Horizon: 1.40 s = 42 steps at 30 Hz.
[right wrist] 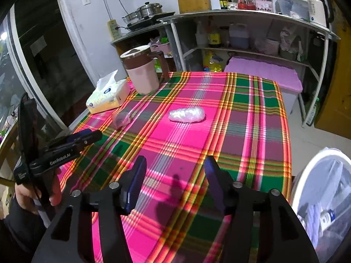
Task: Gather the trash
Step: 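Grasp the red-lidded clear cup with the left tool while the right tool grasps the clear plastic bag, then carry the red-lidded cup and clear plastic bag over the white bin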
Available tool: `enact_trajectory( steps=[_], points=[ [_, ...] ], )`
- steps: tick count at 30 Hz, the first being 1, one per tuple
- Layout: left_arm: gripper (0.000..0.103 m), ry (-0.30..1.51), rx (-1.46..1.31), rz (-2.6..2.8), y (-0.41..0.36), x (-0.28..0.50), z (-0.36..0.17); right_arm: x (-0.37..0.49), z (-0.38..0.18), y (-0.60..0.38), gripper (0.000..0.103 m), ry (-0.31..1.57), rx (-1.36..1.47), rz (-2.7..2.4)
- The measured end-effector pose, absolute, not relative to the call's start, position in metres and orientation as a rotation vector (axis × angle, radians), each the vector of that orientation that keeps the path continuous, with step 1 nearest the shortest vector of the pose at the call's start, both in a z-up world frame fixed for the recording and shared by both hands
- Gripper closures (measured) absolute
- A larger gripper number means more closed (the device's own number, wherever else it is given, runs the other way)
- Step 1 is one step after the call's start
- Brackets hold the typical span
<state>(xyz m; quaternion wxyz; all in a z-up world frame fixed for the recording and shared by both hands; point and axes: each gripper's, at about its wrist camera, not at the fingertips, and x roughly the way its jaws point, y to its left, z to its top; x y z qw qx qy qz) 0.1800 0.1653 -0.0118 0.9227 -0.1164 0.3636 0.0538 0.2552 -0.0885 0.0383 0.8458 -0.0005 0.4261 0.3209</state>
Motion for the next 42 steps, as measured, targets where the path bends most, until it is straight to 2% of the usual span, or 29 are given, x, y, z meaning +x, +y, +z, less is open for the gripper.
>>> enact_trajectory(
  steps=[6,10,13,34,35,37,38,42],
  points=[
    [0.052,0.773,-0.228,0.109,0.181,0.206,-0.023,0.280,0.026,-0.077,0.047,0.923,-0.013,0.669],
    [0.046,0.793,-0.235,0.106,0.190,0.222,-0.033,0.296,0.018,-0.070,0.047,0.936,-0.019,0.665],
    [0.045,0.804,-0.247,0.111,0.198,0.230,-0.039,0.309,0.012,-0.065,0.047,0.946,-0.021,0.667],
    [0.044,0.848,-0.273,0.082,0.210,0.271,-0.059,0.391,-0.029,-0.029,0.047,0.990,-0.006,0.715],
    [0.045,0.848,-0.269,0.081,0.209,0.271,-0.058,0.392,-0.030,-0.028,0.047,0.995,-0.005,0.718],
    [0.058,0.850,-0.262,0.078,0.207,0.272,-0.058,0.392,-0.031,-0.025,0.047,1.005,-0.004,0.722],
    [0.058,0.850,-0.261,0.077,0.206,0.271,-0.058,0.391,-0.031,-0.024,0.048,1.005,-0.006,0.720],
    [0.058,0.842,-0.258,0.075,0.203,0.268,-0.057,0.389,-0.029,-0.026,0.072,1.013,0.018,0.728]
  ],
)
